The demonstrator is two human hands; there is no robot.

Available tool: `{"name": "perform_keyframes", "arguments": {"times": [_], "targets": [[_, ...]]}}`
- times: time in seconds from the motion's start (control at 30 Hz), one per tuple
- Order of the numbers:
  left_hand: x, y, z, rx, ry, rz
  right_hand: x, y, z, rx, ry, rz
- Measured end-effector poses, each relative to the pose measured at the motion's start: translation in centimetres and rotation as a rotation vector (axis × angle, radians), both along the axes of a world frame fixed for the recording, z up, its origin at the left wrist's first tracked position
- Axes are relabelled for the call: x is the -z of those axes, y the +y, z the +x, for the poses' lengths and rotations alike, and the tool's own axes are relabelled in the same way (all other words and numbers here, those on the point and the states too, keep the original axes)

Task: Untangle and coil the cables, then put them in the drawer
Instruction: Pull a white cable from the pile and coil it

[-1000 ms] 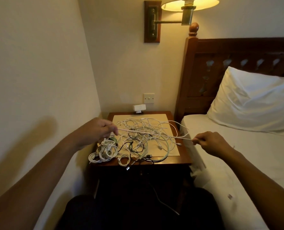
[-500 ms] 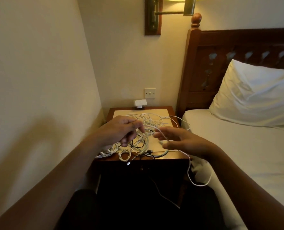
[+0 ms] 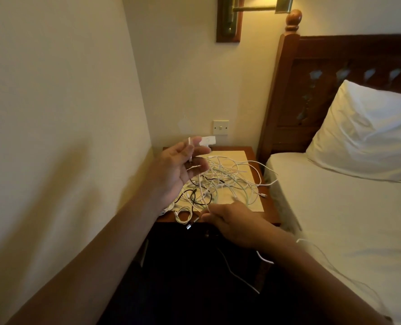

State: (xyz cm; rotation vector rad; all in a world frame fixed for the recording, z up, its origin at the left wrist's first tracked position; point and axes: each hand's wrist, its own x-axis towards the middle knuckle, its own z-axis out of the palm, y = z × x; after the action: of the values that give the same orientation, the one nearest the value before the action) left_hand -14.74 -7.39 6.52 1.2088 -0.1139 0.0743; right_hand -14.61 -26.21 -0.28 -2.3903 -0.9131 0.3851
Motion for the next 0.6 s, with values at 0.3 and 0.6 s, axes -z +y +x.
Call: {"name": "perform_keyframes", "arguments": {"times": [0.3, 0.6], "targets": [[4.0, 0.9, -1.2, 0.272, -0.025, 0.513, -9.5, -2.1, 2.7, 0.174, -0.291, 0.324], [0.3, 1.0, -1.2, 0.261, -0.026, -0.105, -2.4, -0.5, 2.9, 0.166, -0.105, 0.349]]}}
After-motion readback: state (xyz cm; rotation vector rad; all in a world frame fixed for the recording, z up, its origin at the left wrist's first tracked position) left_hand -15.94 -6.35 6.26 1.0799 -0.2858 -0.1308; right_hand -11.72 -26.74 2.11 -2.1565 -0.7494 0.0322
